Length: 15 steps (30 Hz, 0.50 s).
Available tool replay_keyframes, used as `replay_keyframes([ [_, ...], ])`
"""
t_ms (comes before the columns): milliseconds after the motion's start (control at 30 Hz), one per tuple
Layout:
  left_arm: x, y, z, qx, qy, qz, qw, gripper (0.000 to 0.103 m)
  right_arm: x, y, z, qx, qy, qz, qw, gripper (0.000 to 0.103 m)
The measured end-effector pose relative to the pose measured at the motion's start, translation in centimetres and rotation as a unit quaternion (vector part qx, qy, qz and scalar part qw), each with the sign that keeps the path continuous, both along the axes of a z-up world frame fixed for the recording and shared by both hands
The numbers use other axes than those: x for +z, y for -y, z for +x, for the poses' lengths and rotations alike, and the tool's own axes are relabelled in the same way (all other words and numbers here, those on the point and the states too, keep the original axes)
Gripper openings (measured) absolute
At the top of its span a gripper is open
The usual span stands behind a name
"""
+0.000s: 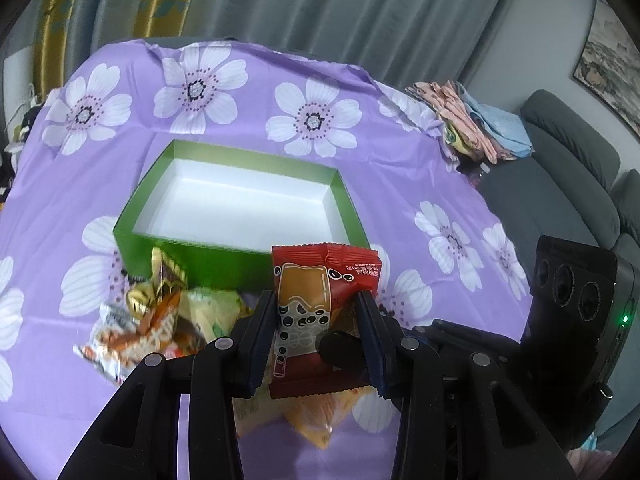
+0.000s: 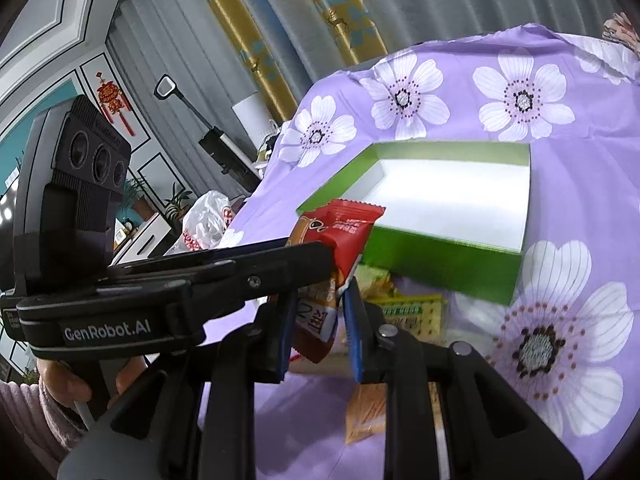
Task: Organize snacks
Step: 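Lift the red candy packet with the right gripper and carry it over the green box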
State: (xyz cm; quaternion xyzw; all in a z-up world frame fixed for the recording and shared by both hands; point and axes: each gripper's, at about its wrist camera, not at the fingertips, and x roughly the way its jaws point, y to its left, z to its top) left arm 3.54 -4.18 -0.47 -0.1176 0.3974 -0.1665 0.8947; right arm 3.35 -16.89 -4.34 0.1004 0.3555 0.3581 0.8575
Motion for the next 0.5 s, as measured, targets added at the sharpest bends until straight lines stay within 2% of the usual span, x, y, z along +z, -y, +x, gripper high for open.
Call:
replay_keyframes([
  [367, 0.2, -0.9, 5.7, -0.003, 0.01, -0.008, 0.9999, 0.04, 0.4, -0.4, 5.2, -0.008, 0.013, -0.005, 1.0, 0.023],
  [500, -0.8, -1.6, 8.6, -0.004, -0.007, -0.025, 0.9996, 0.04, -0.3, -0.8, 7.8, -0.009, 0.006, -0.014, 1.0, 0.023],
])
